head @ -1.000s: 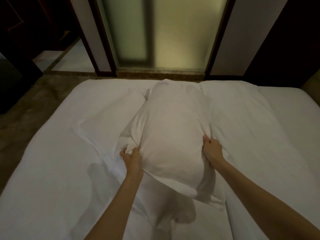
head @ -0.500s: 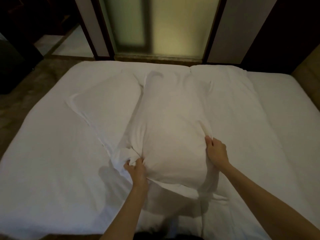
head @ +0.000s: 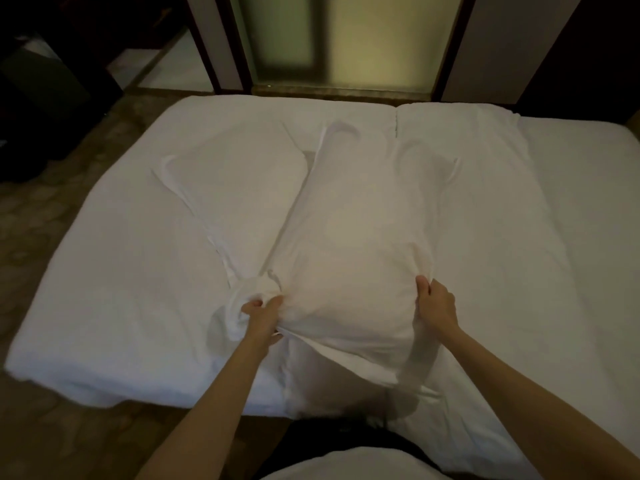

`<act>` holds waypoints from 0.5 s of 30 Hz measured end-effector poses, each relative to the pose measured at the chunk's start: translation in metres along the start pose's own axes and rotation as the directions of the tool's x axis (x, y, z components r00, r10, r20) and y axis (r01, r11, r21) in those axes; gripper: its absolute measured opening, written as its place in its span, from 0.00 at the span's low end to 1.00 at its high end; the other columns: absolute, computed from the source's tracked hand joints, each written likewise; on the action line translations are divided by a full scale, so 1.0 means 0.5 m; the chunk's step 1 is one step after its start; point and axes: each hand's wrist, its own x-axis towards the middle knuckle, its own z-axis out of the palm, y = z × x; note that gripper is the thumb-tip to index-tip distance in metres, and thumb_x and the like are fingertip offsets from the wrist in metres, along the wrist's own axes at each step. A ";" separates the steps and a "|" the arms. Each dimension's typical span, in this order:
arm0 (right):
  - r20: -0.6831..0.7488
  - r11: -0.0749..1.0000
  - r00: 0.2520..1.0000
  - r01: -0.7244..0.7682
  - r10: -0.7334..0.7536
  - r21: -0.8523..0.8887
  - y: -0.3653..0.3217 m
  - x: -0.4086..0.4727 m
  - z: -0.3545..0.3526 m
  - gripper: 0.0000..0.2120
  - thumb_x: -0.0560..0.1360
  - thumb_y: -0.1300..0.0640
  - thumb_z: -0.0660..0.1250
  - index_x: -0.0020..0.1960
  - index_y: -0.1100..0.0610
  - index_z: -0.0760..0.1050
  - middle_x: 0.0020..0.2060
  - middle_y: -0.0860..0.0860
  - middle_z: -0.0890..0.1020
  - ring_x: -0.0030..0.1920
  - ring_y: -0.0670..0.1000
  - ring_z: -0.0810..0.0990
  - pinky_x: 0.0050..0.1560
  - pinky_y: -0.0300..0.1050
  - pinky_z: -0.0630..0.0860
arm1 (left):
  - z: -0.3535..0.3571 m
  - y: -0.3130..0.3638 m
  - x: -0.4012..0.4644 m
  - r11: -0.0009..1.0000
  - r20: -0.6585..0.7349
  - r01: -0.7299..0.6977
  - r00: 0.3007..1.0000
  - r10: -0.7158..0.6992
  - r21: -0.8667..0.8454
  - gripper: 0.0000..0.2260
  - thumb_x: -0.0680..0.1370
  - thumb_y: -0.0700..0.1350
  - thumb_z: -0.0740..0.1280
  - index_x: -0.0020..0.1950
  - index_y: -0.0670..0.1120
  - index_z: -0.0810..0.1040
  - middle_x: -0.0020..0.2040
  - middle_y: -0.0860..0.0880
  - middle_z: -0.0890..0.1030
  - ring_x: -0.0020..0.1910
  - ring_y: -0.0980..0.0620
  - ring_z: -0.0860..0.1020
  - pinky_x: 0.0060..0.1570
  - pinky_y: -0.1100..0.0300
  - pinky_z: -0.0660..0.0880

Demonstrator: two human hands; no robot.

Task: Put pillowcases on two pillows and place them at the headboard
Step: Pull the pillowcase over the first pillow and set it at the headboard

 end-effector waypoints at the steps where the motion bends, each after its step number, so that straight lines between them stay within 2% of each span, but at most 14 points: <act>1: 0.011 1.000 1.000 -0.005 0.005 0.011 -0.001 0.002 0.001 0.23 0.81 0.46 0.53 0.54 0.65 0.75 0.51 0.66 0.80 0.53 0.65 0.78 0.49 0.52 0.71 | -0.013 0.014 0.001 0.993 0.036 0.015 0.999 -0.019 0.118 0.30 0.77 0.53 0.64 0.75 0.48 0.56 0.63 0.43 0.73 0.49 0.45 0.77 0.41 0.56 0.76; 3: 0.053 0.999 0.998 -0.028 0.027 0.029 -0.001 0.004 0.001 0.23 0.81 0.47 0.53 0.56 0.66 0.74 0.54 0.66 0.80 0.55 0.66 0.77 0.52 0.53 0.71 | -0.037 0.046 0.003 0.914 0.087 -0.027 0.996 -0.009 0.404 0.26 0.78 0.53 0.62 0.72 0.44 0.61 0.58 0.39 0.79 0.40 0.43 0.81 0.33 0.60 0.76; 4: 0.077 0.998 0.996 -0.052 0.049 0.045 -0.003 0.006 0.004 0.23 0.81 0.47 0.54 0.58 0.66 0.74 0.55 0.65 0.79 0.56 0.65 0.77 0.53 0.53 0.71 | -0.046 0.069 0.012 0.817 0.088 -0.086 0.995 0.043 0.571 0.24 0.78 0.53 0.61 0.69 0.41 0.65 0.54 0.38 0.81 0.40 0.41 0.82 0.37 0.59 0.77; 5: 0.100 0.995 0.992 -0.078 0.071 0.064 -0.002 0.008 0.005 0.22 0.80 0.47 0.55 0.59 0.66 0.74 0.56 0.64 0.79 0.56 0.65 0.77 0.54 0.53 0.72 | -0.051 0.090 0.021 0.679 0.072 -0.136 0.990 0.121 0.722 0.22 0.78 0.52 0.60 0.65 0.39 0.69 0.53 0.37 0.82 0.45 0.39 0.82 0.44 0.56 0.76; 7: 0.134 0.985 0.983 -0.137 0.122 0.103 0.000 0.013 0.008 0.20 0.78 0.48 0.58 0.58 0.63 0.74 0.54 0.61 0.79 0.54 0.62 0.77 0.52 0.52 0.73 | -0.045 0.137 0.043 0.416 0.052 -0.159 0.965 0.258 0.895 0.21 0.77 0.53 0.58 0.59 0.38 0.74 0.55 0.36 0.80 0.54 0.38 0.79 0.53 0.53 0.73; 8: 0.149 0.979 0.977 -0.168 0.150 0.117 0.001 0.014 0.009 0.18 0.77 0.49 0.59 0.57 0.62 0.75 0.52 0.60 0.79 0.51 0.60 0.77 0.50 0.51 0.74 | -0.035 0.158 0.053 0.346 0.065 -0.166 0.957 0.283 0.924 0.20 0.77 0.53 0.57 0.58 0.38 0.75 0.54 0.37 0.79 0.55 0.38 0.78 0.52 0.53 0.71; 11: 0.171 0.956 0.956 -0.262 0.238 0.135 0.005 0.027 0.008 0.14 0.77 0.48 0.59 0.45 0.61 0.71 0.47 0.58 0.77 0.44 0.57 0.75 0.46 0.53 0.75 | 0.016 0.207 0.086 0.251 0.167 -0.257 0.929 0.331 0.933 0.19 0.78 0.53 0.55 0.60 0.41 0.73 0.59 0.39 0.77 0.57 0.39 0.76 0.53 0.51 0.70; 13: 0.169 0.930 0.941 -0.321 0.293 0.178 0.001 0.039 0.005 0.17 0.78 0.46 0.58 0.46 0.61 0.70 0.46 0.57 0.76 0.46 0.57 0.75 0.51 0.58 0.77 | 0.053 0.228 0.110 0.212 0.264 -0.357 0.891 0.369 0.910 0.19 0.79 0.54 0.54 0.62 0.42 0.70 0.61 0.39 0.76 0.58 0.39 0.75 0.55 0.50 0.70; 15: 0.155 0.899 0.927 -0.369 0.340 0.236 -0.007 0.054 0.006 0.20 0.78 0.44 0.58 0.52 0.62 0.70 0.47 0.57 0.76 0.47 0.57 0.75 0.50 0.57 0.75 | 0.092 0.249 0.133 0.220 0.345 -0.453 0.851 0.396 0.864 0.19 0.80 0.54 0.54 0.64 0.43 0.68 0.63 0.39 0.74 0.59 0.39 0.75 0.56 0.49 0.71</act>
